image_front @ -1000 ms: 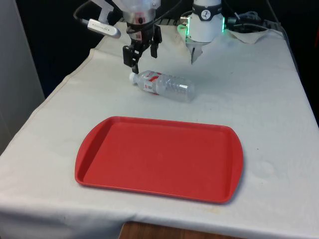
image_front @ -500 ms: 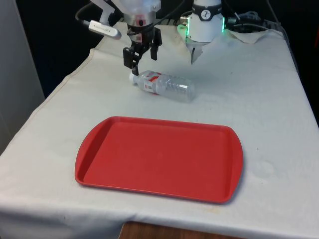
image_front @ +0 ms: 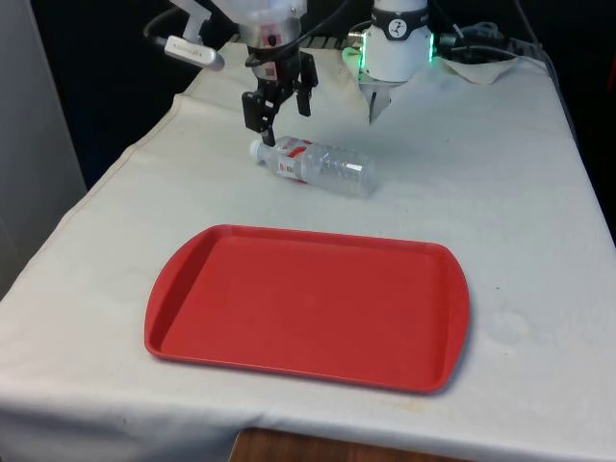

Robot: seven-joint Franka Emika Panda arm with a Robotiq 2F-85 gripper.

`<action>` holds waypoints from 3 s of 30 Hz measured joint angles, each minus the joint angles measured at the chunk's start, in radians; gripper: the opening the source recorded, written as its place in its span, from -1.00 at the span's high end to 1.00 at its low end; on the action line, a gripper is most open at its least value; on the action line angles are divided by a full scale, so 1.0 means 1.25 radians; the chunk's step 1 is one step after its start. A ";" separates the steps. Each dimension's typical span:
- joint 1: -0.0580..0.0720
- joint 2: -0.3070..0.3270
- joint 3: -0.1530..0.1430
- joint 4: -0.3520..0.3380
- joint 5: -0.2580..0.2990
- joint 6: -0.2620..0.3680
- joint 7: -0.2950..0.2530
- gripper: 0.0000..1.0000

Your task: Place the bottle upright on the tray.

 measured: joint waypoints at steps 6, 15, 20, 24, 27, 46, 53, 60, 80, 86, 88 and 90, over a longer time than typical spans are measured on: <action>-0.001 -0.006 -0.002 -0.008 0.045 0.002 -0.038 -1.00; -0.002 -0.016 -0.003 -0.022 0.096 0.010 -0.086 -1.00; -0.003 -0.021 -0.005 -0.029 0.137 0.012 -0.126 -1.00; -0.003 -0.025 -0.006 -0.034 0.166 0.012 -0.156 -1.00; -0.003 -0.029 -0.009 -0.038 0.187 0.012 -0.178 -1.00; -0.005 -0.028 -0.018 -0.046 0.278 0.010 -0.270 -1.00; -0.006 -0.027 -0.025 -0.044 0.303 0.000 -0.297 -1.00; -0.007 -0.022 -0.030 -0.042 0.351 -0.003 -0.344 -1.00; -0.009 -0.014 -0.038 -0.050 0.467 -0.009 -0.466 -1.00; -0.009 -0.014 -0.042 -0.050 0.506 -0.008 -0.510 -1.00; -0.009 -0.014 -0.045 -0.050 0.525 -0.007 -0.531 -1.00; -0.010 -0.012 -0.045 -0.050 0.529 -0.007 -0.537 -1.00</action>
